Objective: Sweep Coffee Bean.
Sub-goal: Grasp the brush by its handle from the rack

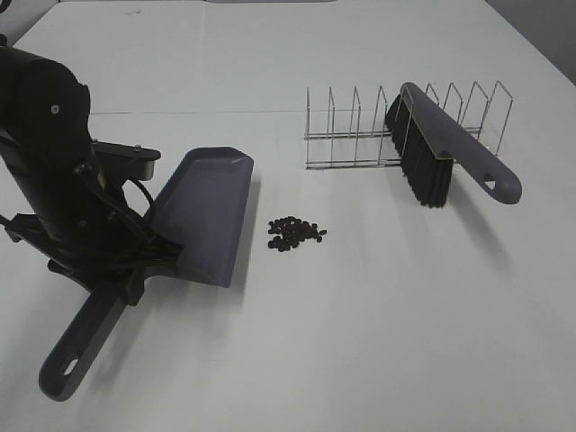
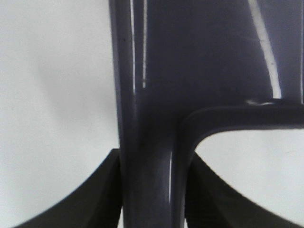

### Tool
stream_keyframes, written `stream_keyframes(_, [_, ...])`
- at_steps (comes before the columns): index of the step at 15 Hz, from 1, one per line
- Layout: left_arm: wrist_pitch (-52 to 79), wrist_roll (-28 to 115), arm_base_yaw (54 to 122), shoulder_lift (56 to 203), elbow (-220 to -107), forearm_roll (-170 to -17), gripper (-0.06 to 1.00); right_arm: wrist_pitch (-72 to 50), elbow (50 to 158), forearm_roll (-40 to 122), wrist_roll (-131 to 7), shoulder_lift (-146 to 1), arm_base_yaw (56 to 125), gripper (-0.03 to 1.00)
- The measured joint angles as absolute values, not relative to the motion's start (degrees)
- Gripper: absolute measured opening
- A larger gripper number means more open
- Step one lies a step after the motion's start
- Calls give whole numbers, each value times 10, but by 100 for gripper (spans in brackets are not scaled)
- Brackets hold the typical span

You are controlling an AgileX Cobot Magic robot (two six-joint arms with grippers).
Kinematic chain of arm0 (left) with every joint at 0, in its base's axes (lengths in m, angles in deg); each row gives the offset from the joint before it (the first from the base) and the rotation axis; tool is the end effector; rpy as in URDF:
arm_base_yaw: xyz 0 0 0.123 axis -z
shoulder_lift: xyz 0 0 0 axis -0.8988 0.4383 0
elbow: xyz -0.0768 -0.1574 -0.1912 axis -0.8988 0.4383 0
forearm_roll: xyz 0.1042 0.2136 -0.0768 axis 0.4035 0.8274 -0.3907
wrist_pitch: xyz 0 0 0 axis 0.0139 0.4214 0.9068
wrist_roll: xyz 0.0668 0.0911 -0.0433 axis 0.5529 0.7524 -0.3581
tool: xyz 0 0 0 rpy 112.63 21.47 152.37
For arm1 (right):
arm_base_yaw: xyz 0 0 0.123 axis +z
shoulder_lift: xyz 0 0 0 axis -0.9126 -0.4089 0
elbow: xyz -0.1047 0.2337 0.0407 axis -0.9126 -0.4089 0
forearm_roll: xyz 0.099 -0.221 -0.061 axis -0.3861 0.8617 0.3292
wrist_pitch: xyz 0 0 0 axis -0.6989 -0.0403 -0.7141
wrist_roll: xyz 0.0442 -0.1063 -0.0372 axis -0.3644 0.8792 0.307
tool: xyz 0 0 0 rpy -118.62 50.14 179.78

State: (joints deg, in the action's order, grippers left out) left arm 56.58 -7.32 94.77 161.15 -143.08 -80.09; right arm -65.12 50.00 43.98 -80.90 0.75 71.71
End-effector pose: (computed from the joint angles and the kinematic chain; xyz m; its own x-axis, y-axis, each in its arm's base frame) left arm 0.2668 -0.1588 0.0929 -0.9691 0.2441 -0.0354 0.2446 0.9696 -0.0106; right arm 0.0454 0.0144 0.2462 -0.5142 -0.0809 -0.8539 -0.1840 0.9828 0.0177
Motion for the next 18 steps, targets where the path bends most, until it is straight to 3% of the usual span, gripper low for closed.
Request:
stream_keyframes(4, [577,-71,941,1611,-1431,-801,33,-651,510,442,-809,-21,717,95])
stream_keyframes(8, [587,-71,917,1611,-1431,-792,33,-650,580,440,-828,-264,717,95])
stream_keyframes(18, [604,-71,917,1611,-1431,-793,33,-664,1012,440,-823,-898,717,95])
